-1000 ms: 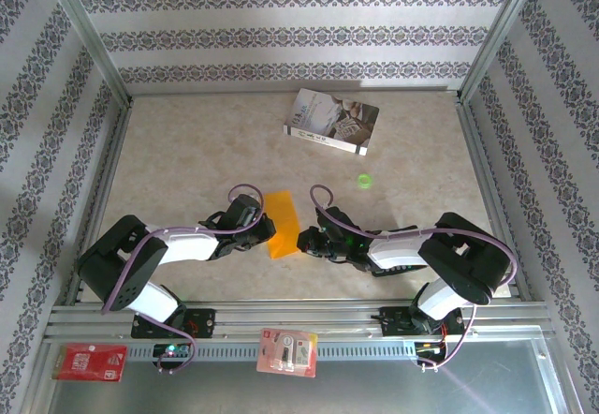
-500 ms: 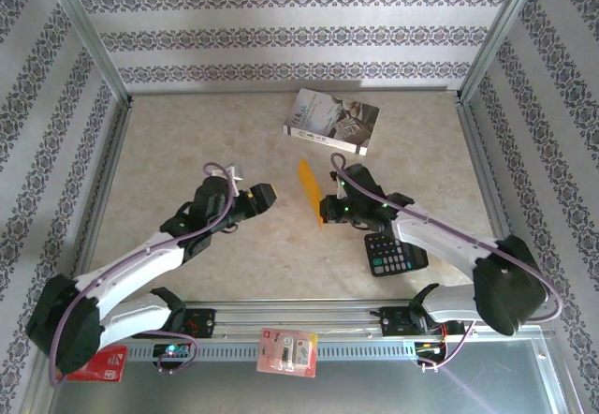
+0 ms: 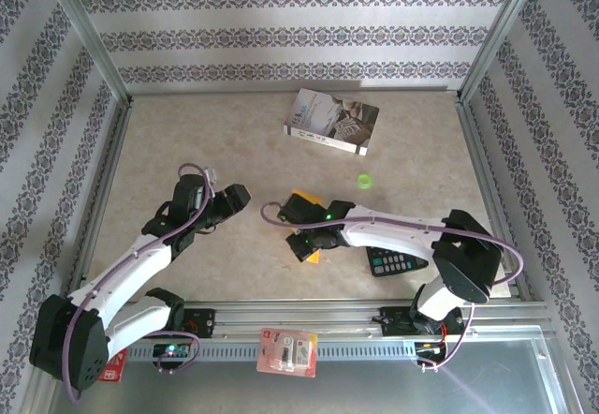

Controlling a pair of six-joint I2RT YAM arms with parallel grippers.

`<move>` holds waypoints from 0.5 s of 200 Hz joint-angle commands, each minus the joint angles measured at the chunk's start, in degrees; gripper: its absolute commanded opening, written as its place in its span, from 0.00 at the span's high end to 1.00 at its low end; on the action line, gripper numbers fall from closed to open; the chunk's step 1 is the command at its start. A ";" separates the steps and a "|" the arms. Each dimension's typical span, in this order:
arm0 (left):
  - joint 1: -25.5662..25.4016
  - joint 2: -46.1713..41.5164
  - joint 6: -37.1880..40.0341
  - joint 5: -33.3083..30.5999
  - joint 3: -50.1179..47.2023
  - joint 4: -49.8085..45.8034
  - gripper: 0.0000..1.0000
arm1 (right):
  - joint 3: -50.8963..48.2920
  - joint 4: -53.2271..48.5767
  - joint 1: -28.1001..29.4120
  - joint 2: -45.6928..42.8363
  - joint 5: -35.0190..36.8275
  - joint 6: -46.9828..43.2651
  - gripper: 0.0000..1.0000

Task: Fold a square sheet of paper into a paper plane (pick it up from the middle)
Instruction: Turn over the paper at the center of the table.

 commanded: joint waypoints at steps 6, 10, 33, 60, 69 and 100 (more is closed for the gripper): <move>0.88 3.35 0.20 6.25 0.95 -1.88 0.35 | -2.85 8.64 1.09 0.41 -5.05 3.78 0.96; 0.90 4.14 0.16 7.00 1.28 -1.57 0.36 | -3.38 9.67 1.09 0.50 -5.50 4.21 0.96; 0.85 9.20 -0.91 12.32 2.32 2.41 0.40 | -4.65 13.25 1.08 1.31 -7.31 5.15 0.94; 0.72 16.05 -2.06 18.21 4.47 7.10 0.49 | -5.13 14.77 1.08 1.99 -7.62 5.41 0.92; 0.59 17.80 -2.46 19.49 5.22 8.32 0.51 | -5.14 15.16 1.08 2.16 -7.71 5.56 0.91; -0.33 22.05 -1.71 21.63 8.21 9.35 0.56 | -5.89 16.76 1.09 2.97 -8.10 6.63 0.90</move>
